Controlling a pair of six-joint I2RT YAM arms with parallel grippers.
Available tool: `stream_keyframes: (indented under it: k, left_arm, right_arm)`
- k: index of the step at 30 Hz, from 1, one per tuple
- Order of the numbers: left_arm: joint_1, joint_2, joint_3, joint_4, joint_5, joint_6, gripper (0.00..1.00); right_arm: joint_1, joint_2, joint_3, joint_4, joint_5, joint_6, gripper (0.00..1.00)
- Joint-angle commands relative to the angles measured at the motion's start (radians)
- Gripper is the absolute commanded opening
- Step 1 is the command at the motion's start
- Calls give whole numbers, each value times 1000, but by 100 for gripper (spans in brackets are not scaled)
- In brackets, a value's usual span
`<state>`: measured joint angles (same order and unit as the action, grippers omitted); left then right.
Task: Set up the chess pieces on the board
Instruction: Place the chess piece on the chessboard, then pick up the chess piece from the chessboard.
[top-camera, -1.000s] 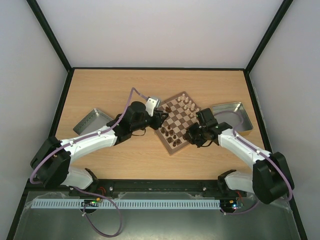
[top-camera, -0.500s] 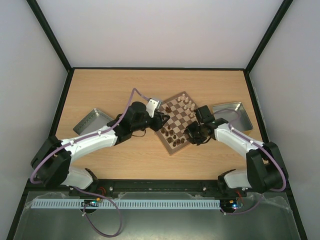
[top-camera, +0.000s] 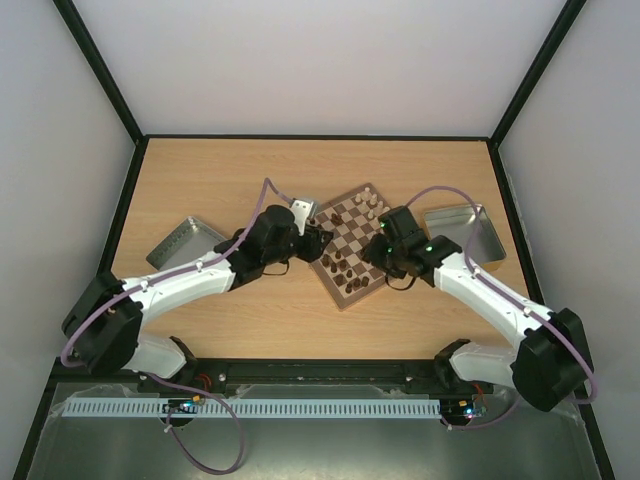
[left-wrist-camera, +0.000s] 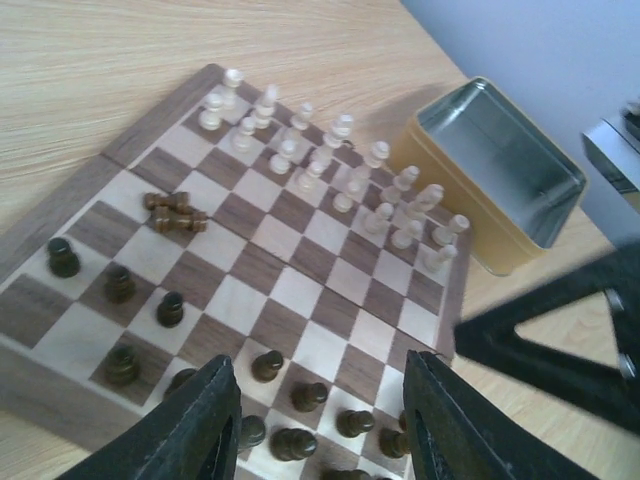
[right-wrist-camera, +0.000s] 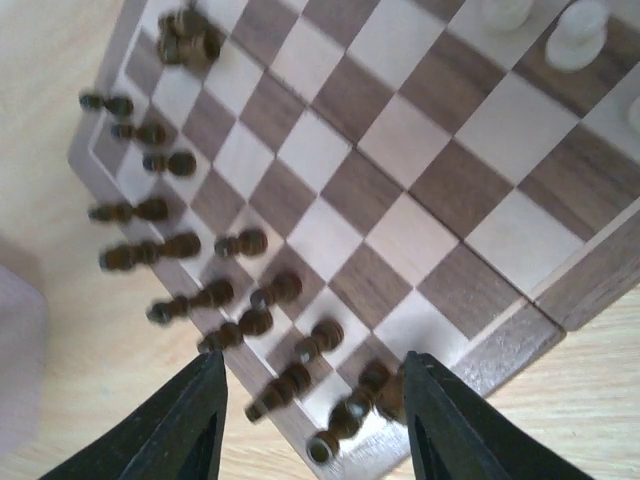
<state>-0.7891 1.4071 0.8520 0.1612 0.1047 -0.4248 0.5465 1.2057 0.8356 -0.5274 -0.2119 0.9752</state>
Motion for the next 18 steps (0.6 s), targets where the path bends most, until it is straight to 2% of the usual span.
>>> stream_keyframes:
  k: [1, 4, 13, 18]
  left_arm:
    - [27, -51, 13, -50, -118, -47, 47]
    - [73, -84, -18, -57, -145, -82, 49]
    - [158, -145, -85, -41, -114, -123, 50]
    - [167, -149, -93, -40, -102, -120, 50]
  right_arm:
    - [94, -5, 16, -123, 158, -107, 48]
    - [133, -6, 11, -155, 213, -100, 47]
    - [164, 63, -23, -97, 135, -114, 44]
    - [167, 105, -15, -80, 155, -92, 35]
